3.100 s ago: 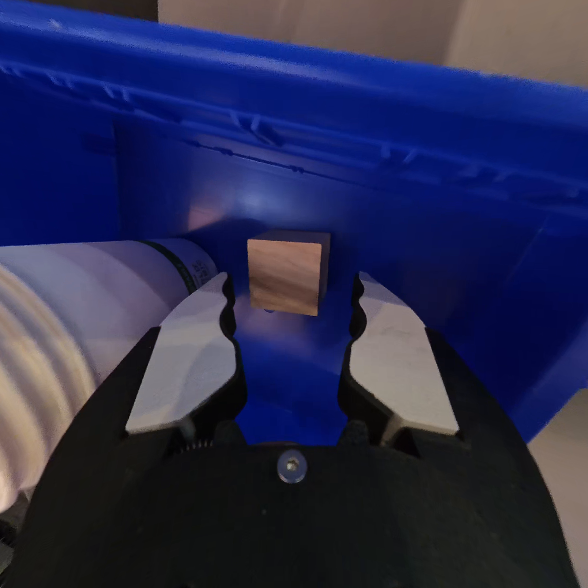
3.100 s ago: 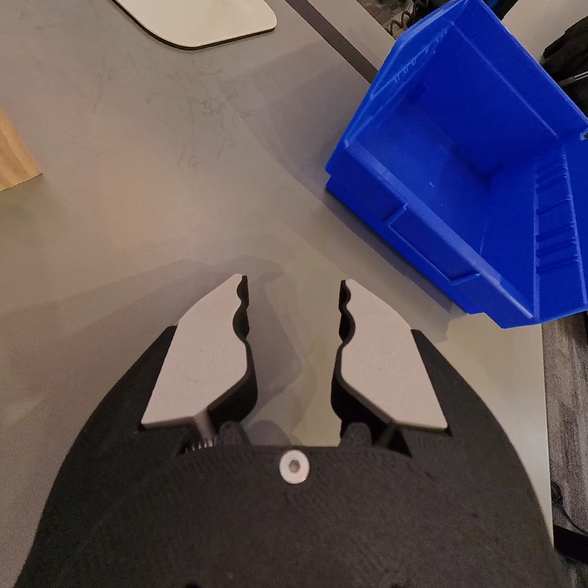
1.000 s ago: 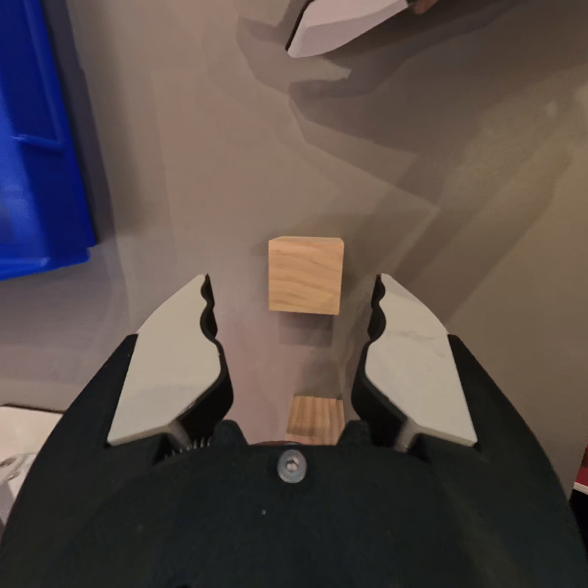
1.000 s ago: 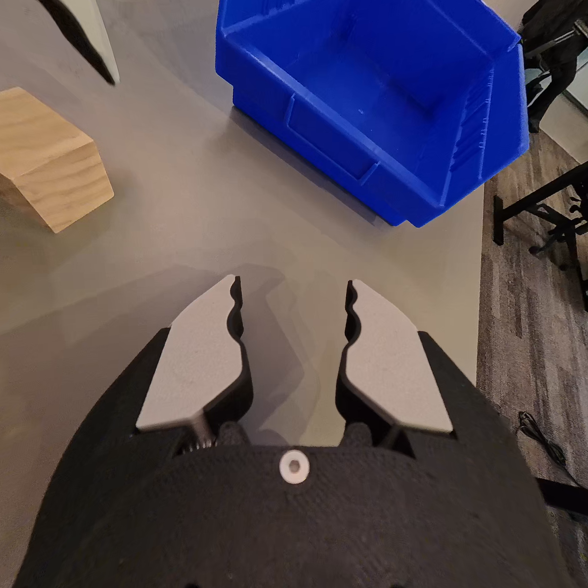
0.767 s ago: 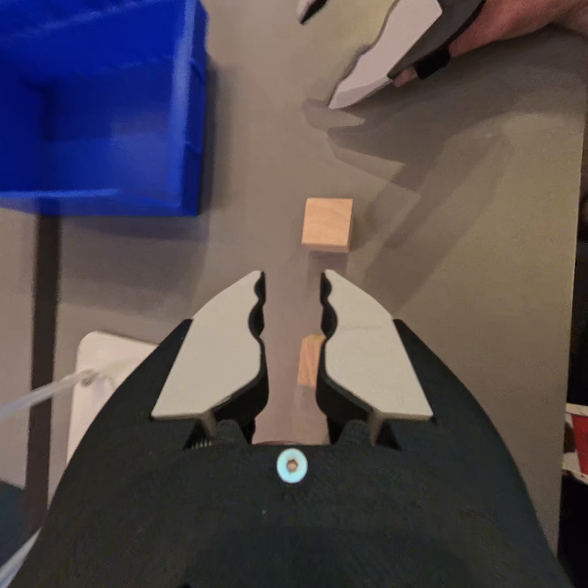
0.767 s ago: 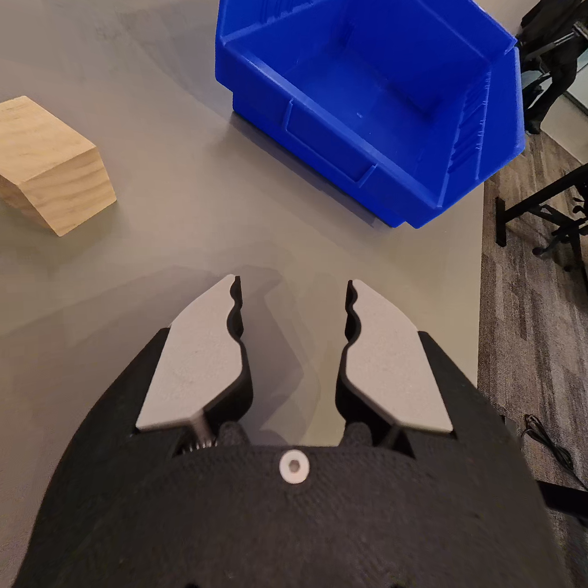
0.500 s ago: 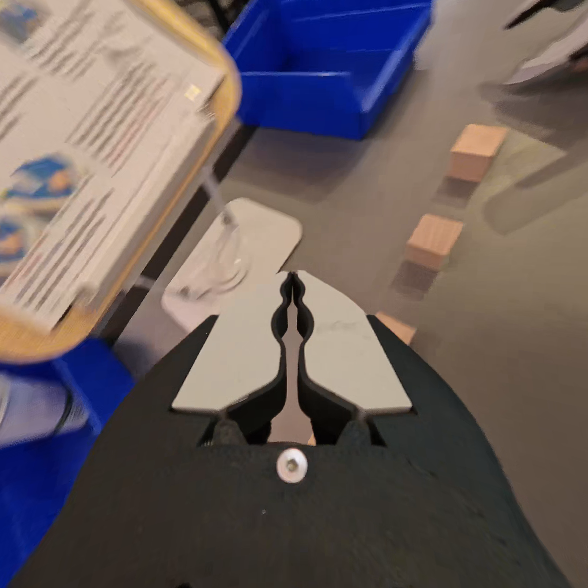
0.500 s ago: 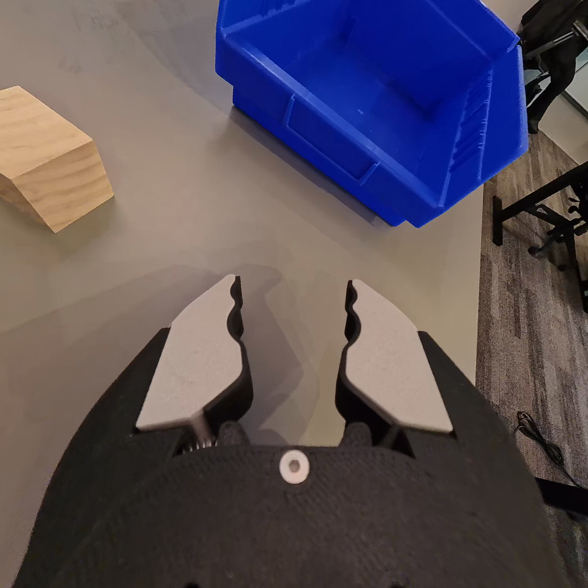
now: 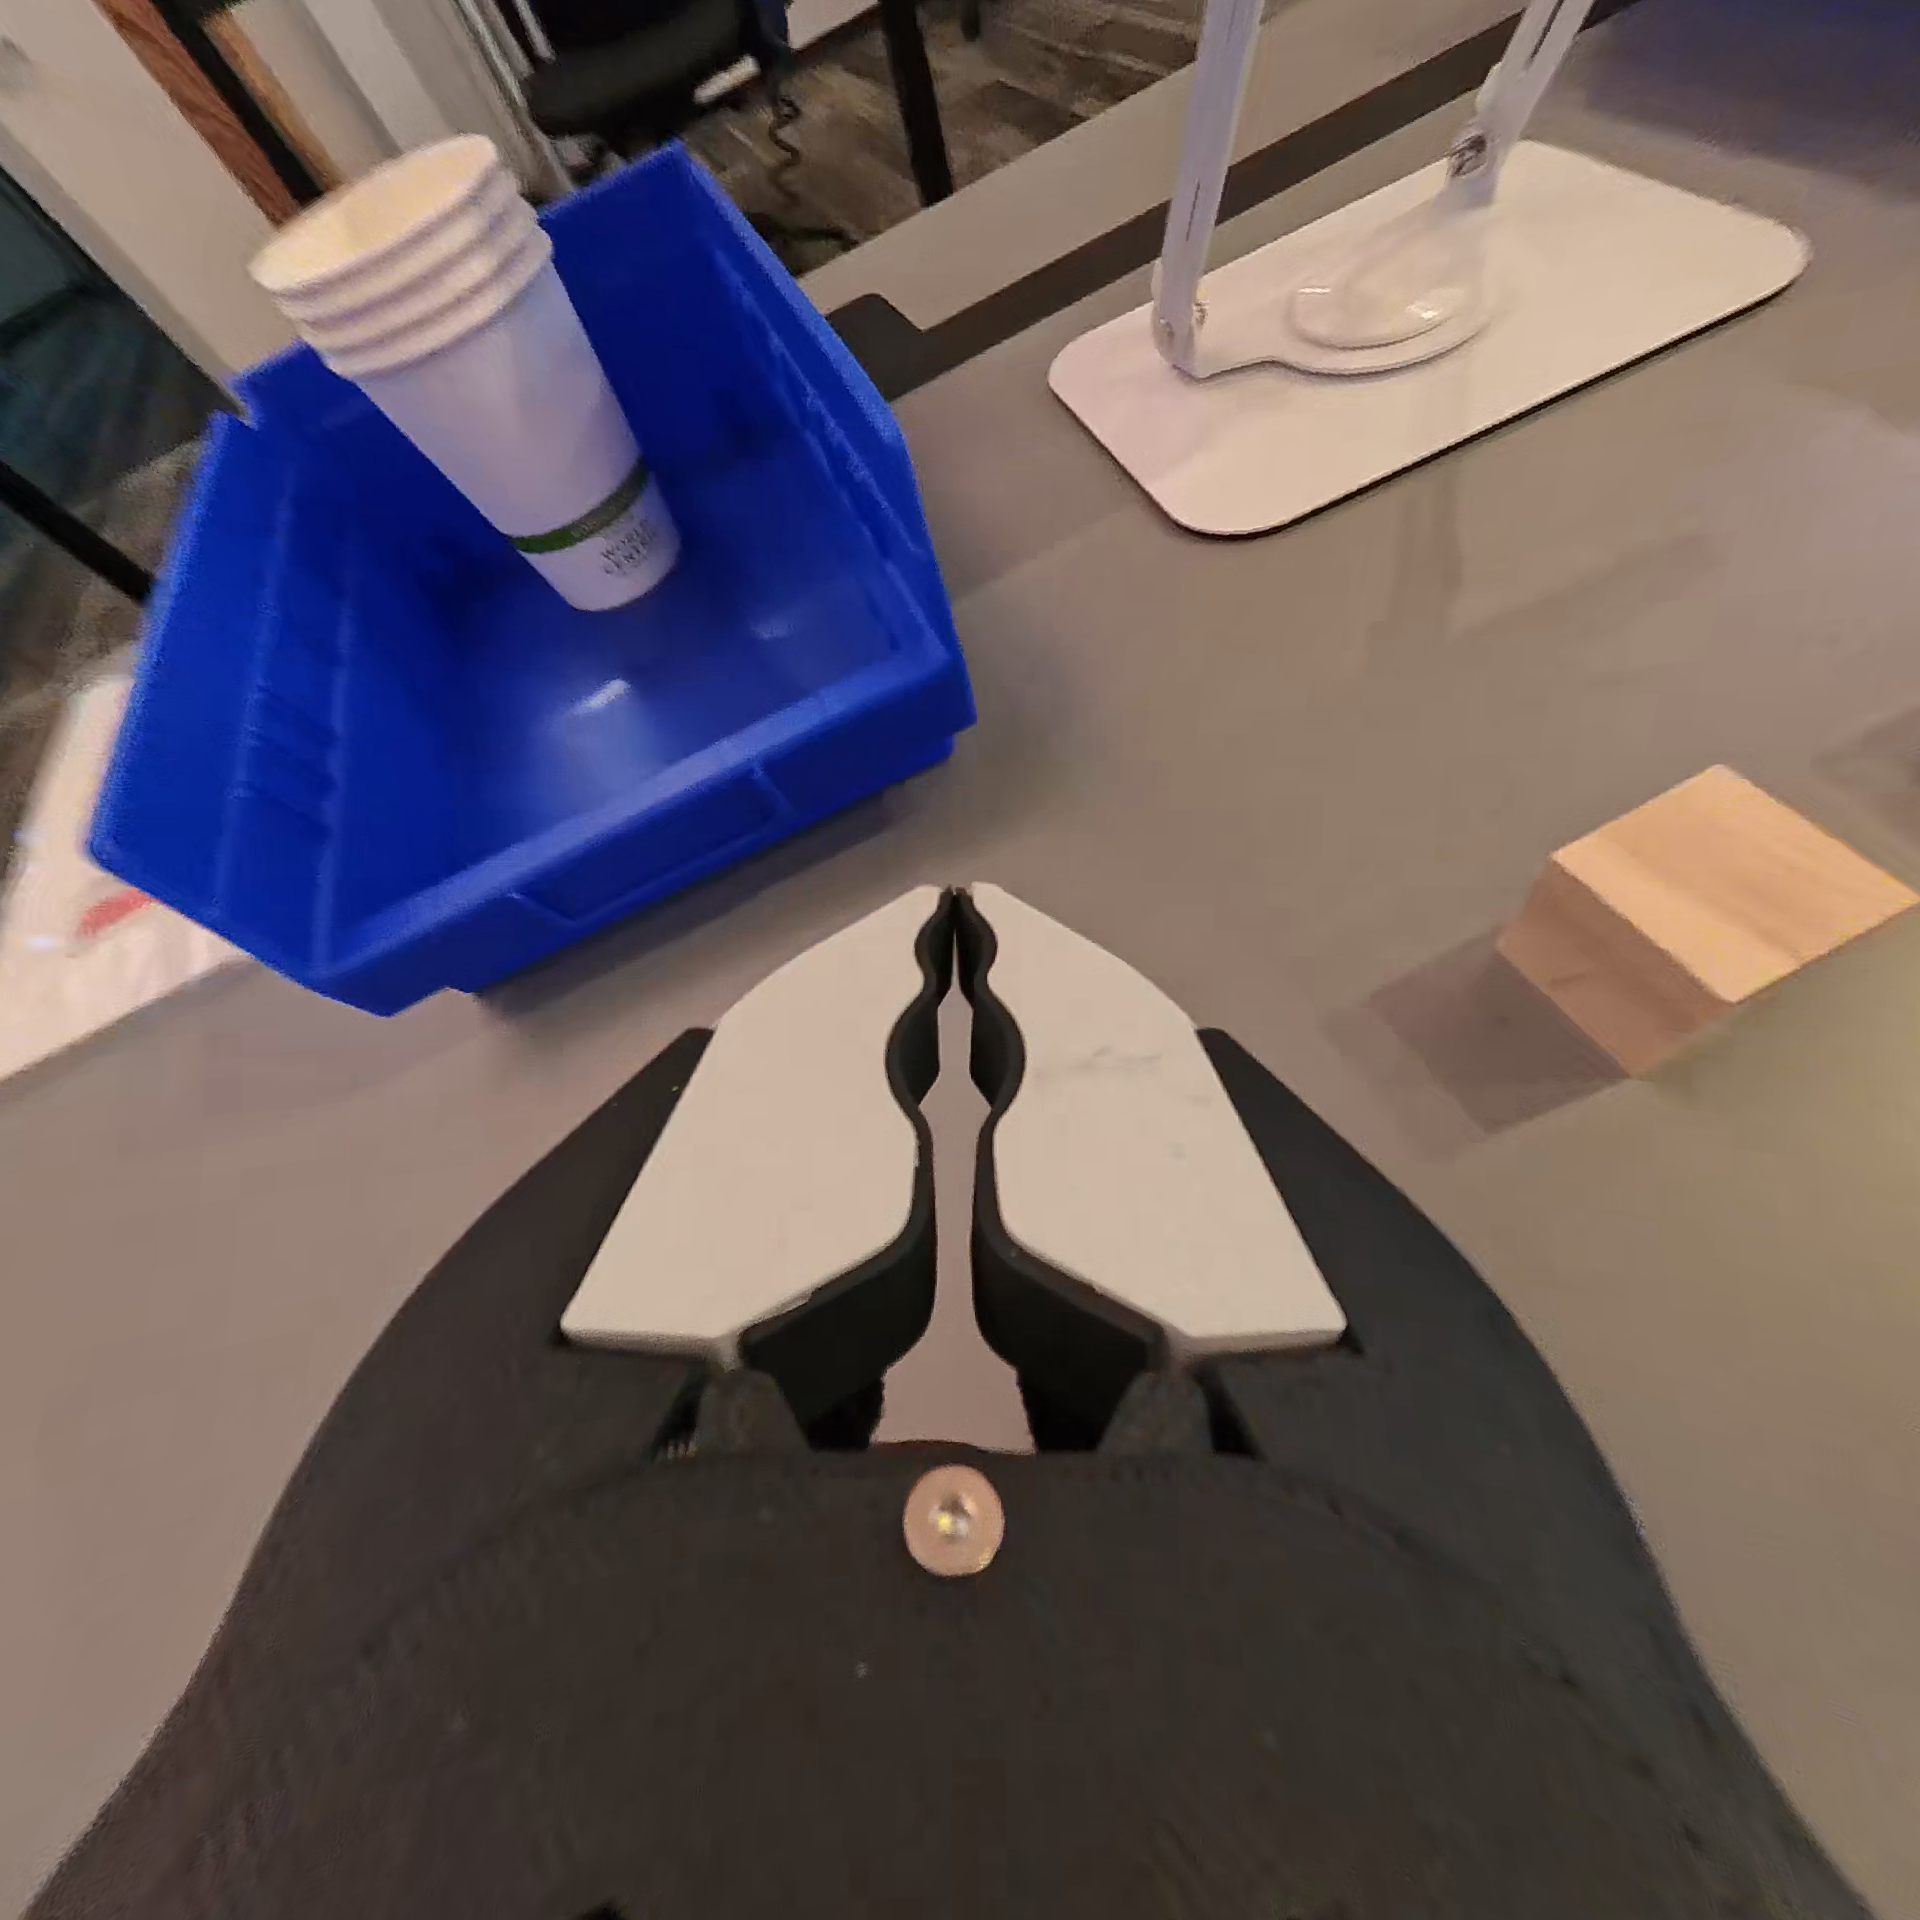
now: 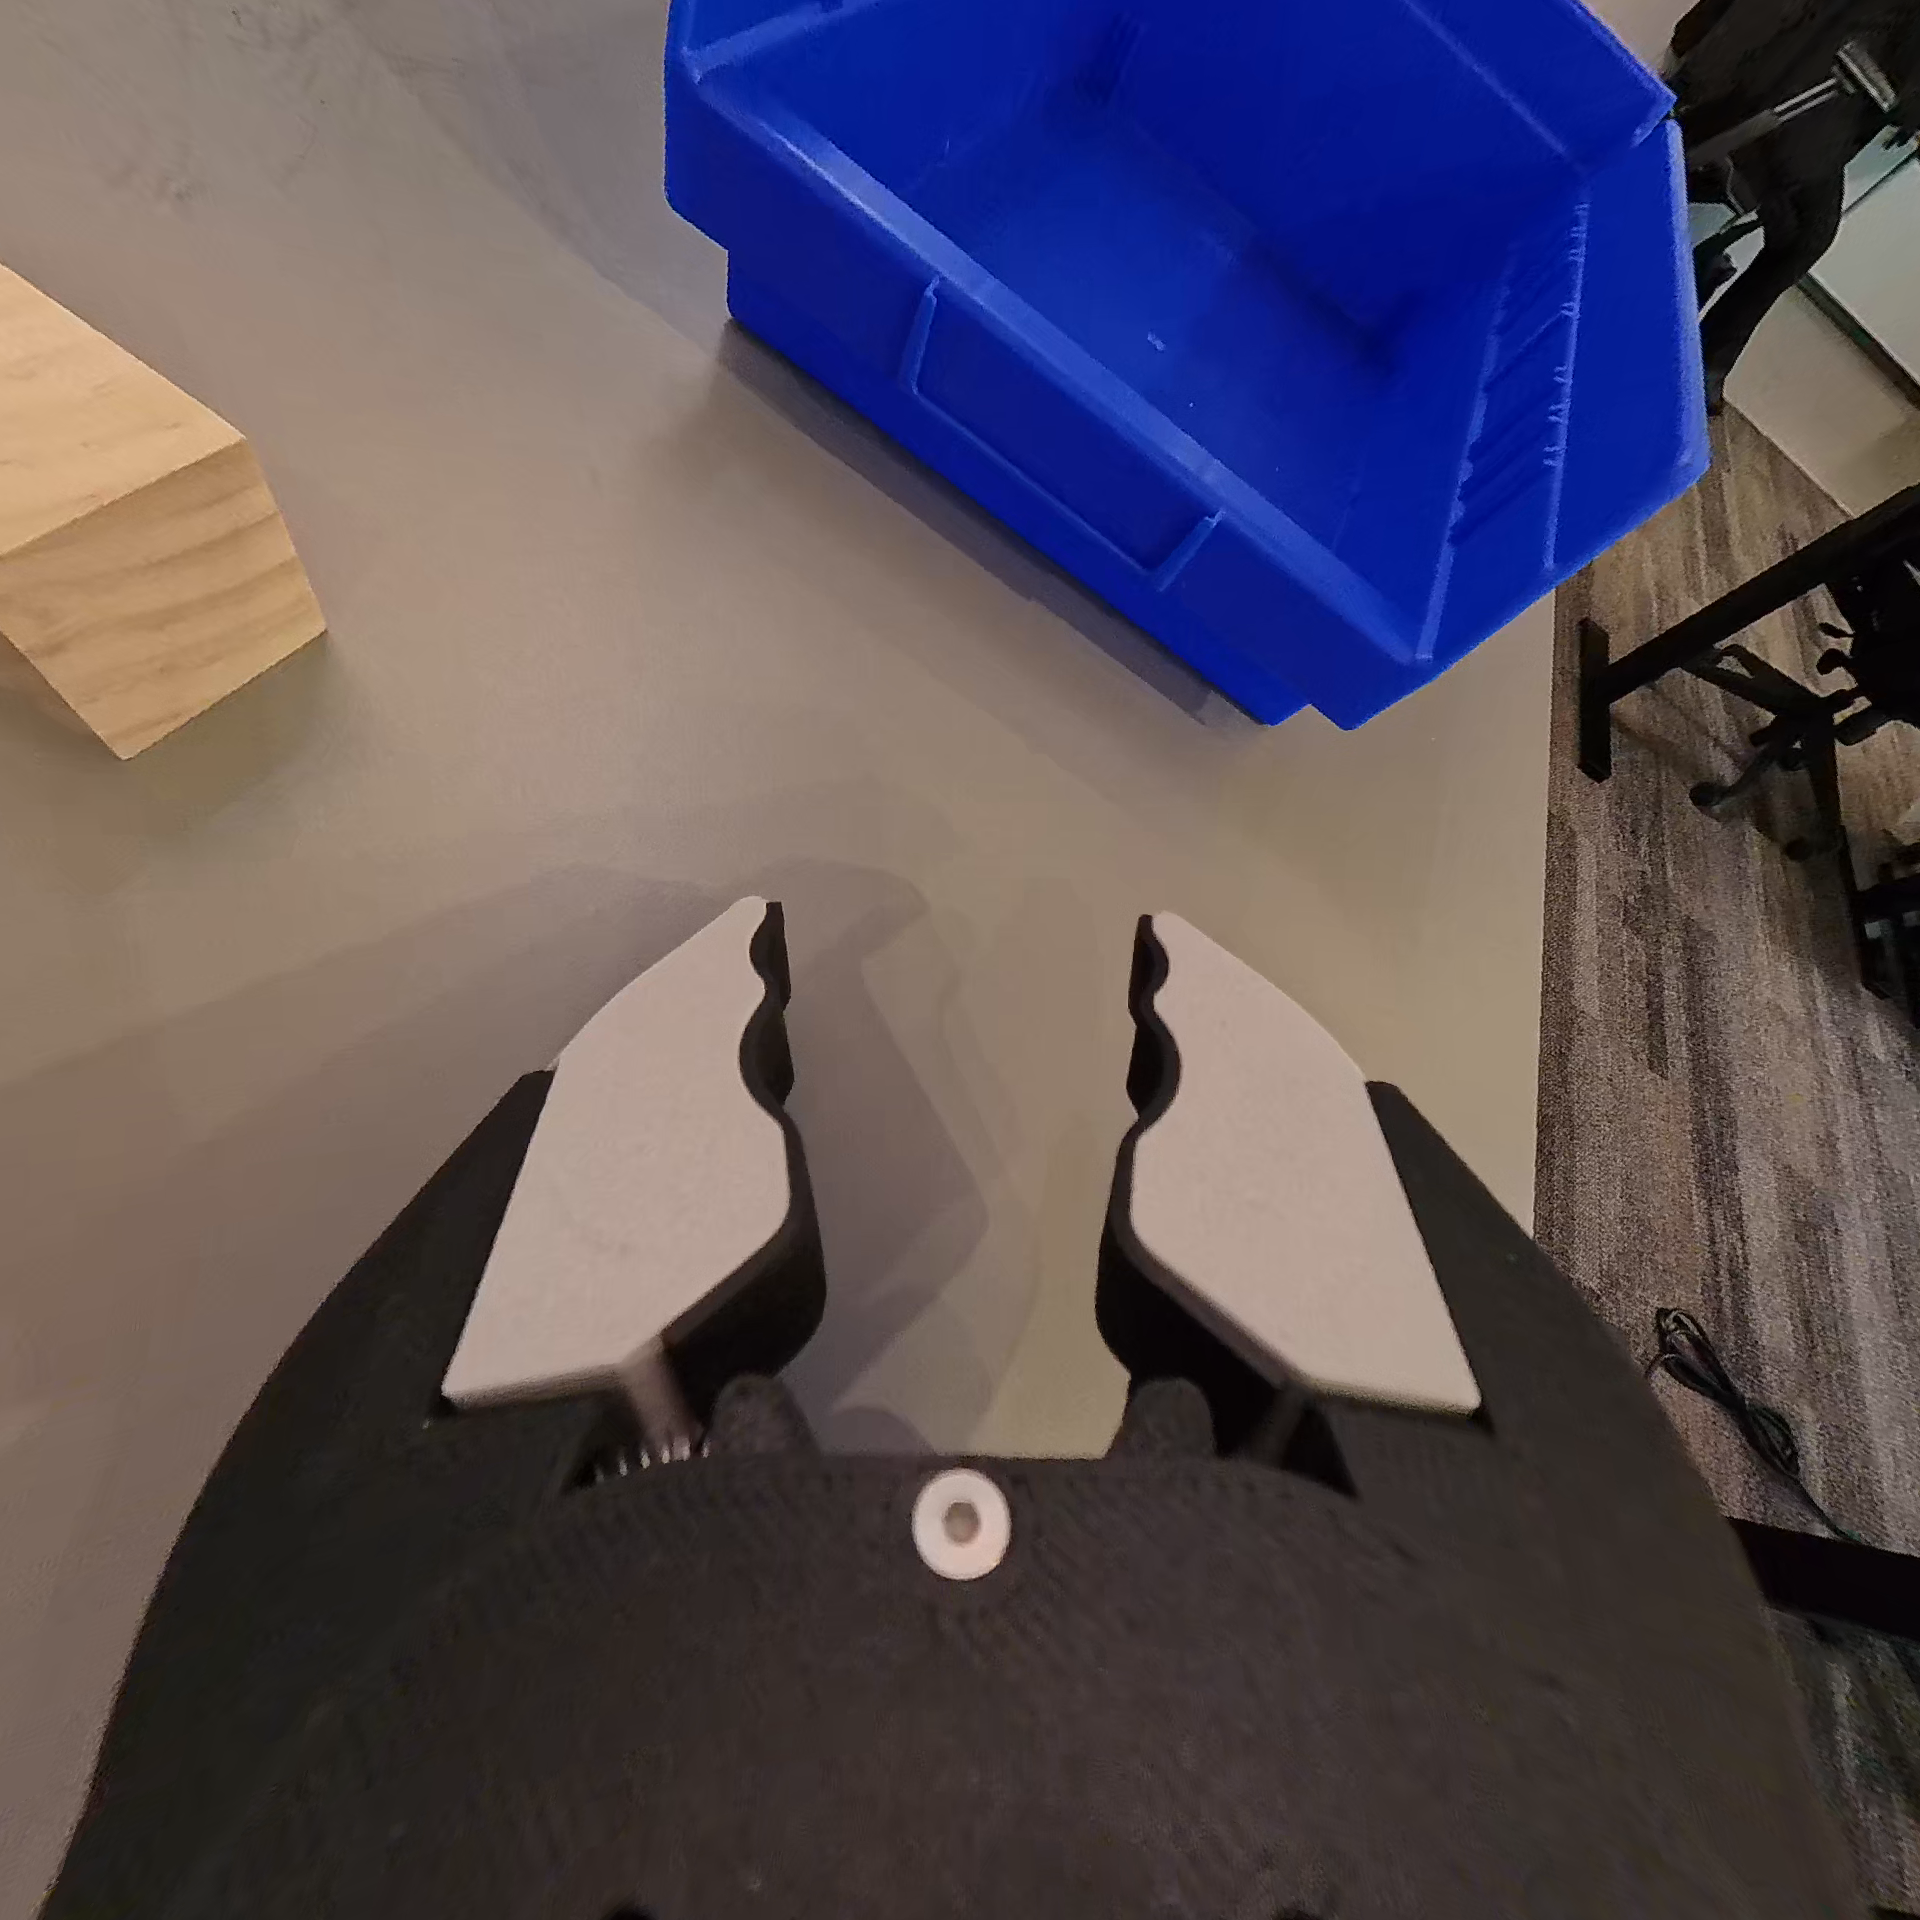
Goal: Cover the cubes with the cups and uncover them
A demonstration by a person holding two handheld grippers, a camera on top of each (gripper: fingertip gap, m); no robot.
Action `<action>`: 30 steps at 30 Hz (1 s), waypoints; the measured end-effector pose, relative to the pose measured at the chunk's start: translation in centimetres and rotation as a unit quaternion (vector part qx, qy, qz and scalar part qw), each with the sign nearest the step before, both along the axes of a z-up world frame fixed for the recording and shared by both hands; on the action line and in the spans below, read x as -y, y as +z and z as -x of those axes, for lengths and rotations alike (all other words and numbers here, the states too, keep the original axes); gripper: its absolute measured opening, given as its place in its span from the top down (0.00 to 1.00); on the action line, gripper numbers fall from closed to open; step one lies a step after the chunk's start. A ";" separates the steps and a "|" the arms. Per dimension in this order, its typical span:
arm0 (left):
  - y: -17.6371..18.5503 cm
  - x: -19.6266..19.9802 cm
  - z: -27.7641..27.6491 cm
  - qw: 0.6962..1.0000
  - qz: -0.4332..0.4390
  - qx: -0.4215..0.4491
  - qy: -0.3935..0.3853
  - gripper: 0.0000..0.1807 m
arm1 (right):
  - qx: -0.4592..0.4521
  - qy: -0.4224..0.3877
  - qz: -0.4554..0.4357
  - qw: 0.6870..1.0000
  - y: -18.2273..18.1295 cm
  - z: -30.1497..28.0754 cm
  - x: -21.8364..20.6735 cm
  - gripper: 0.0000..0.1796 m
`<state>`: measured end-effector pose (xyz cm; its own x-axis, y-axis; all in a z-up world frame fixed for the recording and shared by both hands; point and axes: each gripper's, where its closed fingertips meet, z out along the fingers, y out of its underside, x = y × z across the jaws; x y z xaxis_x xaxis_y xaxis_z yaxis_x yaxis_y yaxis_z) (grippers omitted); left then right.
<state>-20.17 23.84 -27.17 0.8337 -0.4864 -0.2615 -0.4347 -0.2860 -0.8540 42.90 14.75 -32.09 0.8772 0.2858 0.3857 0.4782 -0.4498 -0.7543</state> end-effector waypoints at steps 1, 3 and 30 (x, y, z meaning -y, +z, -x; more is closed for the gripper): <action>0.2 -0.2 0.4 1.000 -0.017 -0.024 0.008 1.00 | -0.001 -0.001 -0.001 1.000 0.0 -0.1 0.0 0.64; 0.3 -0.5 0.7 0.998 -0.037 -0.045 0.015 1.00 | -0.004 -0.003 -0.004 1.000 0.1 -0.1 0.0 0.64; 4.7 -2.7 1.9 0.995 -0.098 -0.006 -0.021 1.00 | 0.004 -0.001 0.000 1.000 -0.1 0.0 0.0 0.64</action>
